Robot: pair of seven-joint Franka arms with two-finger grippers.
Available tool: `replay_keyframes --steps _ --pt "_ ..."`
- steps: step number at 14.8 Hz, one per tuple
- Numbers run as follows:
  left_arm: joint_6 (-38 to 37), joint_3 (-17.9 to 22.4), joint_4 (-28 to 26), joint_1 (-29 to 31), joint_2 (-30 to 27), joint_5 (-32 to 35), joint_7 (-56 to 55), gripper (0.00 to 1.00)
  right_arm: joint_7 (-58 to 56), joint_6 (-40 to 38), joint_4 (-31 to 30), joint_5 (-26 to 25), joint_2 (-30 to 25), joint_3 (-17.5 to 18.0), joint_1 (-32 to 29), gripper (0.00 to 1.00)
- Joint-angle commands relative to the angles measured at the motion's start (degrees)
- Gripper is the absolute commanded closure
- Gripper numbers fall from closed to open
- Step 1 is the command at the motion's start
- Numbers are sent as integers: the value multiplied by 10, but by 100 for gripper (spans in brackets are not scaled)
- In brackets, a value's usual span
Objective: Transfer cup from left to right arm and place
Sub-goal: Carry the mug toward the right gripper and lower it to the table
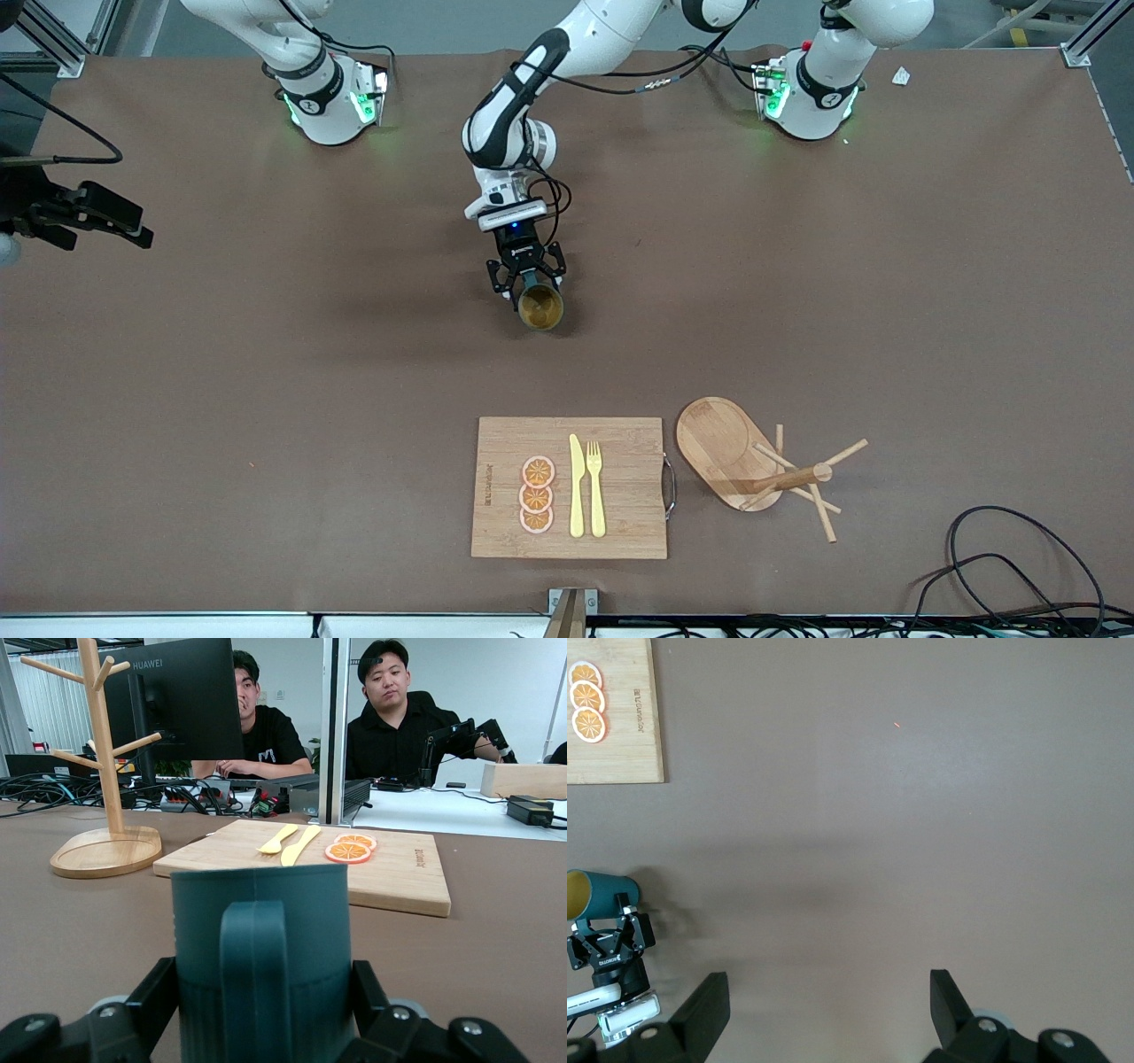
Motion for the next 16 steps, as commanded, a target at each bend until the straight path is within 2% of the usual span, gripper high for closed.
replay_keyframes --steps 1,5,9,13,16 --pt "-7 -14 14 -6 7 12 2 0 -3 -3 -3 -1 2 3 0 0" --pt "-36 -85 13 -7 -37 -1 5 0 -4 -7 -1 5 3 3 -6 0" --pt "-84 -141 12 -8 -98 -62 10 0 -3 -12 -8 4 2 3 -1 0" --pt "-101 -149 11 -7 -190 -161 74 0 4 10 -36 5 -1 7 14 0" --pt "-101 -146 10 27 -279 -232 163 0 3 0 -54 -1 -1 6 15 0"
